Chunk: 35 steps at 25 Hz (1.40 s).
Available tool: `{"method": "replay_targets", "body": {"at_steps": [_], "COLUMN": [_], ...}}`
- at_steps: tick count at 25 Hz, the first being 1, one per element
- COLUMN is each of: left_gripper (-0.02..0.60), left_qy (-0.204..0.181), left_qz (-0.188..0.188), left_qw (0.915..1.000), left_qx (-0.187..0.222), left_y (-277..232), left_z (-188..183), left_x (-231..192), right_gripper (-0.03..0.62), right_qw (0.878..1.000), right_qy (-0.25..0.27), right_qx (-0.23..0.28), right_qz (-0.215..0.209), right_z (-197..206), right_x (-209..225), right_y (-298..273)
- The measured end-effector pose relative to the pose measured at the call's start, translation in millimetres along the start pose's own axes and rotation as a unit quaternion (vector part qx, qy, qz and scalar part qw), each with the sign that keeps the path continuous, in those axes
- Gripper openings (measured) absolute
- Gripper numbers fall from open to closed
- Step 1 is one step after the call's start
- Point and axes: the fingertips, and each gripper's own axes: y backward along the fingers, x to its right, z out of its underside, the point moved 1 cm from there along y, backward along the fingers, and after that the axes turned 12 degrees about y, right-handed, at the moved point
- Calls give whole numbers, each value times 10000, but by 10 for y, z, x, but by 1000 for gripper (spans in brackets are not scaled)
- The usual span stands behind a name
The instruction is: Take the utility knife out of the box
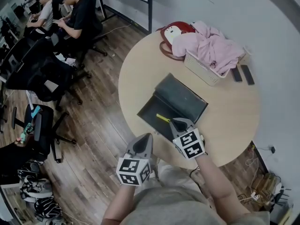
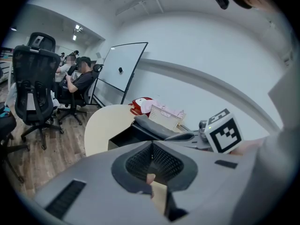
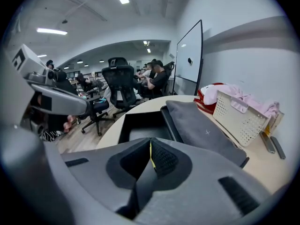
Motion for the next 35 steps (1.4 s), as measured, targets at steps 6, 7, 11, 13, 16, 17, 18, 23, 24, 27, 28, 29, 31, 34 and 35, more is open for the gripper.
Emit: {"method": "replay_targets", "body": {"at_steps": [6, 7, 11, 13, 16, 17, 18, 23, 24, 27, 28, 29, 31, 34, 35], "left_gripper": [3, 4, 3, 3, 3, 4, 3, 4, 3, 4, 4, 4, 3, 4, 3], "left_qy": [58, 61, 88, 97, 116, 123, 128, 161, 169, 188, 191, 190, 182, 166, 156], "left_qz": [-51, -54, -54, -51, -63, -68, -73, -97, -100, -104, -106, -108, -110, -112, -114], "left_qw": [9999, 9999, 9999, 9999, 9998, 9998, 9998, 9998, 9998, 9997, 9997, 9998, 9998, 9998, 9998], "left_qx": [-75, -87, -110, -113, -115, -115, -114, -94, -86, -63, -54, -44, -27, -13, -8], "left_y": [-78, -88, -105, -116, -128, -129, -129, -112, -109, -100, -96, -92, -79, -30, -11], "left_z": [24, 25, 30, 31, 31, 29, 28, 23, 22, 16, 9, 3, -2, 7, 11], "left_x": [-61, -68, -83, -86, -103, -111, -117, -153, -159, -166, -165, -160, -142, -120, -118], "right_gripper": [3, 11, 129, 129, 129, 129, 129, 93, 84, 50, 48, 48, 46, 45, 44], "right_qw": [9947, 9933, 9857, 9811, 9749, 9736, 9724, 9697, 9700, 9708, 9707, 9706, 9707, 9724, 9735], "right_qy": [612, 666, 707, 712, 764, 789, 821, 843, 811, 828, 845, 854, 859, 885, 907], "right_qx": [-738, -828, -1282, -1518, -1848, -1932, -2005, -2151, -2141, -2120, -2120, -2120, -2112, -2035, -1991], "right_qz": [-376, -448, -833, -963, -978, -929, -868, -799, -812, -763, -751, -751, -759, -713, -669], "right_z": [153, 170, 254, 298, 369, 388, 405, 424, 416, 411, 411, 409, 412, 408, 392], "right_x": [-74, -88, -181, -220, -240, -236, -230, -217, -211, -193, -190, -186, -180, -184, -180], "right_y": [-273, -315, -467, -547, -660, -689, -713, -786, -793, -802, -804, -806, -800, -760, -739]}}
